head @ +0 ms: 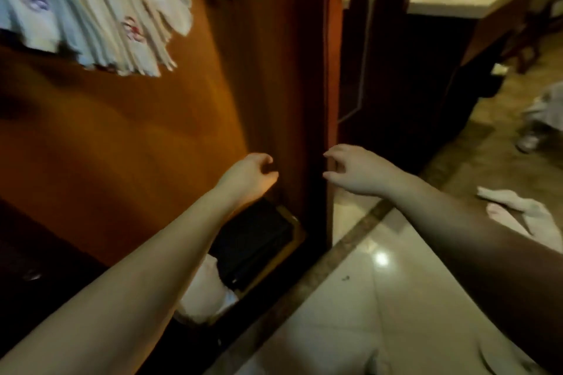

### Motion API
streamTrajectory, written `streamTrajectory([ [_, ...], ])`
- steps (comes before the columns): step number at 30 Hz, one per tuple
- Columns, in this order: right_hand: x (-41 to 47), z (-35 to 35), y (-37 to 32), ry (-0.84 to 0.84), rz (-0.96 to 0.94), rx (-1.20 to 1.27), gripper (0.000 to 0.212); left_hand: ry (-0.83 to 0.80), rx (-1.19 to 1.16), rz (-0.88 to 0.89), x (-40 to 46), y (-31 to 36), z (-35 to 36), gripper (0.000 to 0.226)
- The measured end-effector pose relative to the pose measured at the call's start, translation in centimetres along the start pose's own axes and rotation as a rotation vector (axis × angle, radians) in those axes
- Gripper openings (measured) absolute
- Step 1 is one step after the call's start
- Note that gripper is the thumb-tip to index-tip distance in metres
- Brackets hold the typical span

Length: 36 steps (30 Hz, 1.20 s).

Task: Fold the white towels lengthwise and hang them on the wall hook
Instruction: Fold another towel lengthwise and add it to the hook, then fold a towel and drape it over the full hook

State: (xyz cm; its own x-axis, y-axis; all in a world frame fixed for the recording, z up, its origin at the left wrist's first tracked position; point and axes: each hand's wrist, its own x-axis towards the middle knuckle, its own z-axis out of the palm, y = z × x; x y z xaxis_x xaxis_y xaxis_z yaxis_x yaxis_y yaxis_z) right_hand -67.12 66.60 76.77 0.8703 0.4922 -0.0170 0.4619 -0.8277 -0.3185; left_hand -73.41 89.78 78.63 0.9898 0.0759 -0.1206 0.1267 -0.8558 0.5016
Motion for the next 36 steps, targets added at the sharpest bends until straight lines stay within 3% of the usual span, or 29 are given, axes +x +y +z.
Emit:
streamTrajectory([
  [9,-6.5,8.0,19.1,-0.113,0.322,0.074,0.06,-0.306,0.217,0.157,9.9,9.8,17.8,0.045],
  [13,-8.0,9.4,27.8,-0.205,0.453,0.078,0.06,-0.382,0.258,0.2,14.9,14.8,24.4,0.054],
  [21,-10.7,10.6,41.3,-0.33,0.691,0.105,0.052,-0.545,0.292,0.246,22.5,22.9,35.2,0.044],
  [28,-9.5,11.5,52.6,-0.365,0.894,0.14,0.048,-0.643,0.375,0.311,31.6,28.5,43.7,0.048],
  [36,-5.0,12.5,67.6,-0.451,1.116,0.203,0.049,-0.788,0.496,0.466,46.8,37.0,54.2,0.029],
])
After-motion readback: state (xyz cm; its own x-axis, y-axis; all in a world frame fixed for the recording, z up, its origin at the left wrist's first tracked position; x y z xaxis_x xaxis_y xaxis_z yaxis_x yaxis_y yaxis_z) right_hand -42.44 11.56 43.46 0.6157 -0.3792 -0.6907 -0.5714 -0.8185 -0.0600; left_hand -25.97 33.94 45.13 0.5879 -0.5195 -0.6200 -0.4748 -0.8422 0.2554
